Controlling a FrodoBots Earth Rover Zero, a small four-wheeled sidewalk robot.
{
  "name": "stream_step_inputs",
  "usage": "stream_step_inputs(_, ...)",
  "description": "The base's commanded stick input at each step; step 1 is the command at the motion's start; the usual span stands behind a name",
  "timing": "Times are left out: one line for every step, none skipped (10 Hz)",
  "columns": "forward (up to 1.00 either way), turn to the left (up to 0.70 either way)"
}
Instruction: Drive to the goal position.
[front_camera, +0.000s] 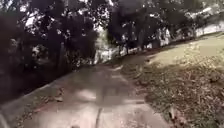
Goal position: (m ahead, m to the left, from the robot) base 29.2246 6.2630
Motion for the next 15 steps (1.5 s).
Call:
stream_step_inputs(1.00, 0.00)
stream_step_inputs(1.00, 0.00)
stream_step_inputs(1.00, 0.00)
stream_step_inputs(1.00, 0.00)
stream_step_inputs(1.00, 0.00)
stream_step_inputs(1.00, 0.00)
stream_step_inputs(1.00, 0.00)
stream_step_inputs(1.00, 0.00)
stream_step_inputs(1.00, 0.00)
stream_step_inputs(1.00, 0.00)
stream_step_inputs(1.00, 0.00)
stream_step_inputs(1.00, 0.00)
stream_step_inputs(1.00, 0.00)
stream_step_inputs(1.00, 0.00)
stream_step_inputs(1.00, 0.00)
